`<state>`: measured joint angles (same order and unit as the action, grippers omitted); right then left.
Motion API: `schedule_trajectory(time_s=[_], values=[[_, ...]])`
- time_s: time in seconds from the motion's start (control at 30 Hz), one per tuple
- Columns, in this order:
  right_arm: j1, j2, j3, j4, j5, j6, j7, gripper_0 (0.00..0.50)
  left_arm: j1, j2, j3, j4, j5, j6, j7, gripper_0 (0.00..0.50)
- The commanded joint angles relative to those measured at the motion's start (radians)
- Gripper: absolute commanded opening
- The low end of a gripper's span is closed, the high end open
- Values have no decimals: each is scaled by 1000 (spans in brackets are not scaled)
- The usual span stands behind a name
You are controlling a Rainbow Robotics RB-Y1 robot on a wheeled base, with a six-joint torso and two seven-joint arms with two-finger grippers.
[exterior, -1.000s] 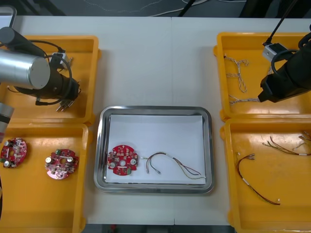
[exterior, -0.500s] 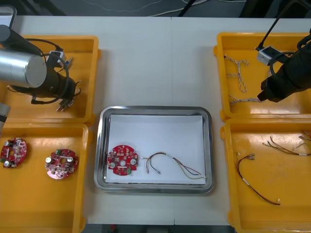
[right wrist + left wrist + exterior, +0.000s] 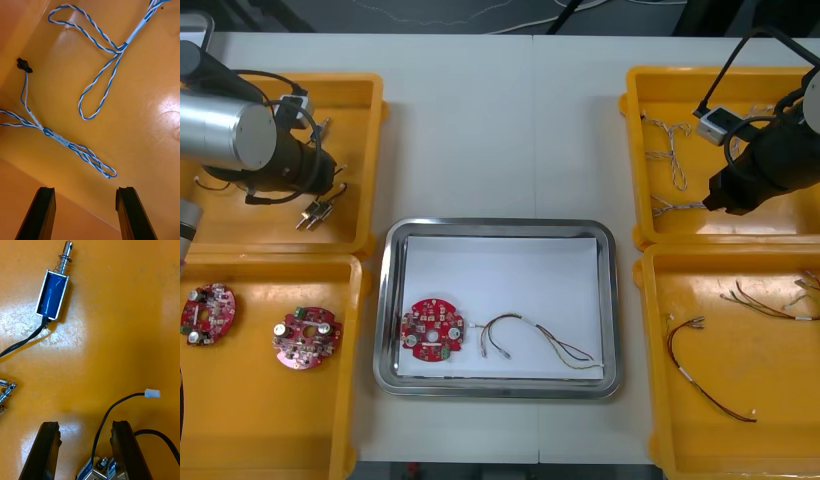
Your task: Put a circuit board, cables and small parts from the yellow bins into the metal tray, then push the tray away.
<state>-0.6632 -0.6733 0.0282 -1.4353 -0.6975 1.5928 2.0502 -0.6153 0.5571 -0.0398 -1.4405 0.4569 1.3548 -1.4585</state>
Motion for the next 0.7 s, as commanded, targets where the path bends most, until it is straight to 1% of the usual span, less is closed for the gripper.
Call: schedule_trajectory(time_s=[0.03,0.2,0.37,0.7], values=[[-42,-12,19,15,26,-25,36,475,-44,24,-6,20,-20,-42,-82,403],[-44,-2,19,32,49,-42,47,475,-41,11,-20,23,-41,-42,-88,403],[-49,3,36,67,69,-90,59,476,-38,7,-34,23,-41,-43,-88,402],[-62,21,55,131,53,-114,77,477,-38,6,-34,12,-23,-42,-91,400]])
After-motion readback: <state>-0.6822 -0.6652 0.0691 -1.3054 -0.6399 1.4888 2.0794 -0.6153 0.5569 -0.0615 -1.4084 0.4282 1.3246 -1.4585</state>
